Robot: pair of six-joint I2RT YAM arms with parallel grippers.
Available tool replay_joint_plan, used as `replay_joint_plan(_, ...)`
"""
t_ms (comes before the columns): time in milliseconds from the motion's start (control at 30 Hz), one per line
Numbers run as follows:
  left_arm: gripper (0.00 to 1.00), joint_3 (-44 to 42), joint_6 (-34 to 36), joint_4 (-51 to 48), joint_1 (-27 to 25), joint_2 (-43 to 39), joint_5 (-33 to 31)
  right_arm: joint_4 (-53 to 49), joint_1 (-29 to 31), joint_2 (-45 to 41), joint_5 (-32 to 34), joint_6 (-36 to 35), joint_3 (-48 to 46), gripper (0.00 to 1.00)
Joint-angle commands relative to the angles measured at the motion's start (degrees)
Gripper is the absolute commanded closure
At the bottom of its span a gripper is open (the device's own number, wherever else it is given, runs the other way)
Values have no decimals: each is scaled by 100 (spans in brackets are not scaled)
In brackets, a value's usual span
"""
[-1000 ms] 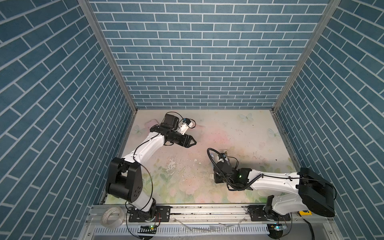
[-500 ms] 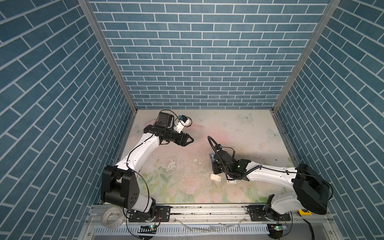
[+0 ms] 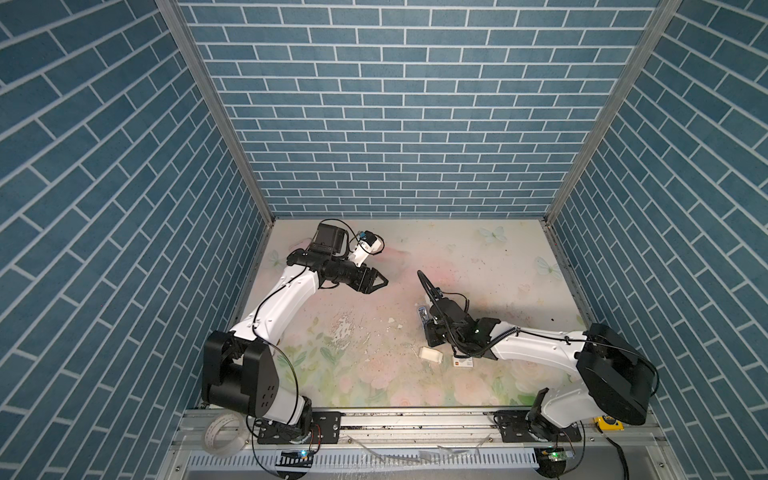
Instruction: Load the staples into the stapler
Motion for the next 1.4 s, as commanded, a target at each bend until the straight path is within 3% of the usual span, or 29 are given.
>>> replay_joint_plan(0,29,49,134,-67,26,75,32,119,-28,90,84,-177,-54,89)
replay_joint_plan(367,29,145,319,-106,92,224,-30,47,-34,175,402,-272,-71,89)
replay_joint_plan(1367,29,-355,283,332,158,-66,70,152,-27,488,355,-300,-34,90)
